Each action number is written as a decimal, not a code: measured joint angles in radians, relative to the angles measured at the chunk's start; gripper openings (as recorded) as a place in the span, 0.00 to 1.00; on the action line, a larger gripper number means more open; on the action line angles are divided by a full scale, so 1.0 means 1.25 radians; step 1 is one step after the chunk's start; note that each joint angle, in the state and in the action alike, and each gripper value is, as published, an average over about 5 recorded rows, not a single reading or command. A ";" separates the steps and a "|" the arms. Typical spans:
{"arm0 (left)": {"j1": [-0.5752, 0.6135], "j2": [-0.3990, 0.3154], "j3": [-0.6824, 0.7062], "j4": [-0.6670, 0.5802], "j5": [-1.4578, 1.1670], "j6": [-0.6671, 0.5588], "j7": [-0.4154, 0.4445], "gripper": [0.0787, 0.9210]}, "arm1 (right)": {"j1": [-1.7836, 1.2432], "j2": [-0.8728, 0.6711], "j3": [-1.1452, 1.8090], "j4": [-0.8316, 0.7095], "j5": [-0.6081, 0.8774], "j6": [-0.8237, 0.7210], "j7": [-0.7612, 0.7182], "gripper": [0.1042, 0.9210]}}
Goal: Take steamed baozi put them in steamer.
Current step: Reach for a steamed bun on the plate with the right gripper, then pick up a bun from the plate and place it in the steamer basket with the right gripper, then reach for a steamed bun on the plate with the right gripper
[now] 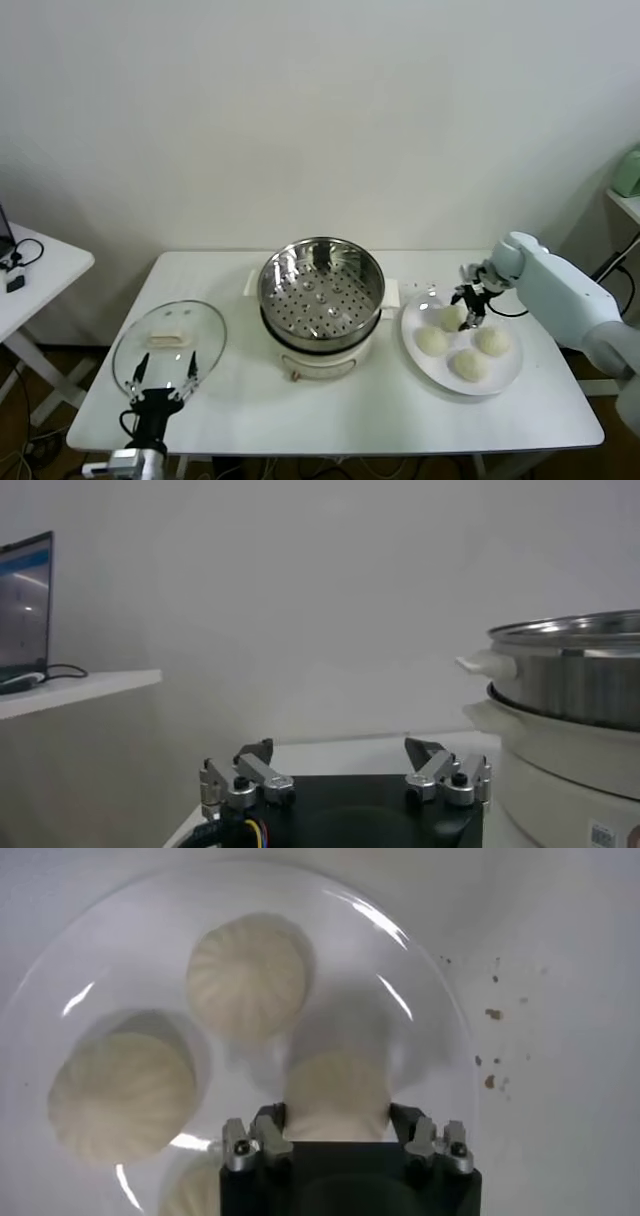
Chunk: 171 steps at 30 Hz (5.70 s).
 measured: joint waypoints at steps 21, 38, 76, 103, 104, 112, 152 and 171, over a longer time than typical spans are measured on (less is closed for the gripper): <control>0.003 0.000 -0.001 -0.005 0.000 0.001 0.000 0.88 | 0.220 -0.088 -0.170 0.244 0.055 0.062 -0.025 0.72; 0.015 -0.008 -0.009 -0.017 0.001 0.004 0.009 0.88 | 0.392 0.052 -0.245 0.421 -0.090 0.200 -0.038 0.73; 0.037 -0.004 -0.013 -0.029 -0.021 0.004 0.009 0.88 | 0.257 0.372 -0.270 0.225 -0.333 0.319 -0.011 0.74; 0.032 -0.009 -0.009 -0.044 -0.036 0.018 0.005 0.88 | 0.390 0.238 -0.356 0.355 -0.095 0.242 -0.027 0.88; 0.032 -0.009 -0.008 -0.046 -0.036 0.019 0.004 0.88 | 0.407 0.219 -0.369 0.366 -0.062 0.223 -0.028 0.88; 0.026 -0.006 0.000 -0.050 -0.036 0.028 -0.004 0.88 | 0.491 0.060 -0.455 0.416 0.211 0.035 -0.012 0.88; 0.031 -0.012 0.003 -0.051 -0.034 0.055 -0.021 0.88 | 0.094 -0.135 -0.287 0.354 0.279 -0.175 0.037 0.88; 0.032 -0.012 0.002 -0.040 -0.036 0.054 -0.022 0.88 | 0.044 -0.084 -0.241 0.262 0.238 -0.164 0.037 0.87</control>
